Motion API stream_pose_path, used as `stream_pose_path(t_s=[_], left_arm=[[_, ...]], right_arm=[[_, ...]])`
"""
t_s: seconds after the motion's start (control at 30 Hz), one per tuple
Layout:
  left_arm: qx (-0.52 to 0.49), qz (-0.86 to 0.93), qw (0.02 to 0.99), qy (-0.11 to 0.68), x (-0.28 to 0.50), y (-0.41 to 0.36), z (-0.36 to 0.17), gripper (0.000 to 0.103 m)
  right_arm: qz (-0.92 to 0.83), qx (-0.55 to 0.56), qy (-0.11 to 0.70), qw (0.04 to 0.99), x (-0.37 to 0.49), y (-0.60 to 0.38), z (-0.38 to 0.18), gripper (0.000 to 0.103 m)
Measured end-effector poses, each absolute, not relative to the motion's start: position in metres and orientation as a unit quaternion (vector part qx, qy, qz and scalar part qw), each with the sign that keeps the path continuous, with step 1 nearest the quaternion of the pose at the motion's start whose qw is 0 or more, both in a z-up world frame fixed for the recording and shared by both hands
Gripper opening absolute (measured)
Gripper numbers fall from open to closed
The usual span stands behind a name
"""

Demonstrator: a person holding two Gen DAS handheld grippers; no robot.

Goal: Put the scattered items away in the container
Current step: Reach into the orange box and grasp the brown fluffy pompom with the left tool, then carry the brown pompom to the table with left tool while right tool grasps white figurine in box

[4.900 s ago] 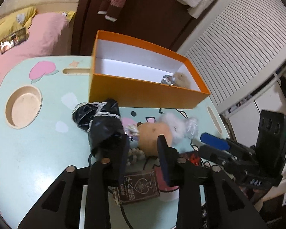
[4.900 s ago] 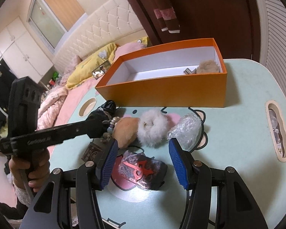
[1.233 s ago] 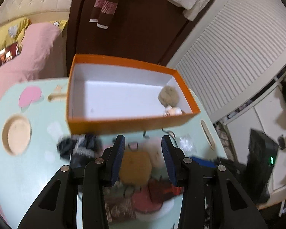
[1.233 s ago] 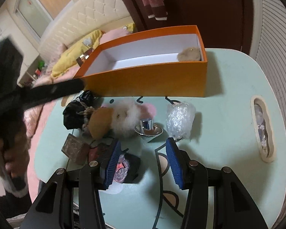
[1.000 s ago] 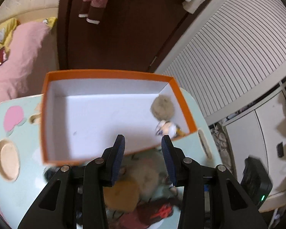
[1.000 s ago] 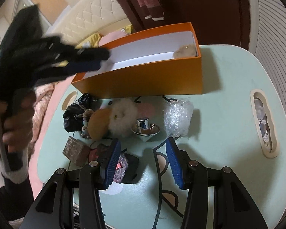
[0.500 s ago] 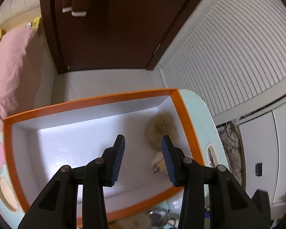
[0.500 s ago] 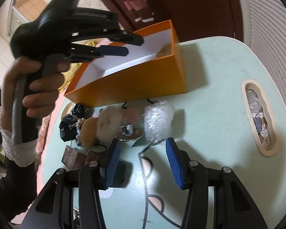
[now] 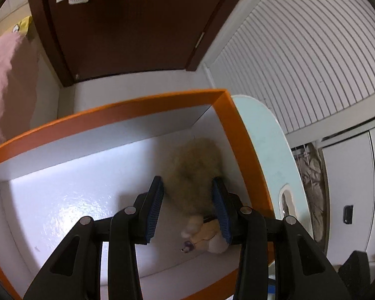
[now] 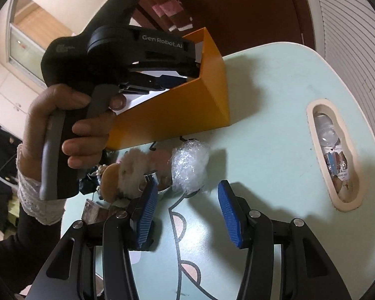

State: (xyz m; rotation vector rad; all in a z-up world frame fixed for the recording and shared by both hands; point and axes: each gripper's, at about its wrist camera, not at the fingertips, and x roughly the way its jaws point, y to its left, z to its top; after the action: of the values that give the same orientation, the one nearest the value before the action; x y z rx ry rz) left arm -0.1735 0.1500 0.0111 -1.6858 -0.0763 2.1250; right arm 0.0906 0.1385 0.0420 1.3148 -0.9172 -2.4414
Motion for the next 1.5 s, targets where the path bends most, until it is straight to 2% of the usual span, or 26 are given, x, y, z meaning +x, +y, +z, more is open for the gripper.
stream_pose_path(t_s=[0.13, 0.27, 0.67, 0.77, 1.03, 1.33, 1.5], left_arm=[[-0.605, 0.776, 0.179, -0.016, -0.172, 0.134, 0.014, 0.041], [-0.599, 0.778, 0.183, -0.042, -0.169, 0.117, 0.021, 0.041], [-0.582, 0.79, 0.191, 0.027, -0.178, 0.155, 0.017, 0.041], [-0.582, 0.789, 0.198, 0.01, -0.18, 0.149, 0.016, 0.028], [-0.543, 0.81, 0.222, -0.022, -0.168, 0.128, 0.039, 0.023], [-0.49, 0.832, 0.247, -0.077, -0.101, 0.059, 0.089, 0.023], [-0.488, 0.844, 0.214, -0.057, -0.056, 0.016, 0.088, 0.023]], right_arm=[[-0.83, 0.446, -0.313, 0.116, 0.093, 0.14, 0.042, 0.05], [-0.829, 0.445, -0.316, 0.119, 0.095, 0.141, 0.041, 0.05], [-0.827, 0.447, -0.317, 0.127, 0.1, 0.138, 0.042, 0.05], [-0.825, 0.448, -0.32, 0.127, 0.098, 0.135, 0.042, 0.05], [-0.824, 0.451, -0.319, 0.125, 0.099, 0.134, 0.043, 0.05], [-0.837, 0.441, -0.3, 0.122, 0.099, 0.148, 0.06, 0.05], [-0.853, 0.441, -0.259, 0.106, 0.086, 0.151, 0.087, 0.05]])
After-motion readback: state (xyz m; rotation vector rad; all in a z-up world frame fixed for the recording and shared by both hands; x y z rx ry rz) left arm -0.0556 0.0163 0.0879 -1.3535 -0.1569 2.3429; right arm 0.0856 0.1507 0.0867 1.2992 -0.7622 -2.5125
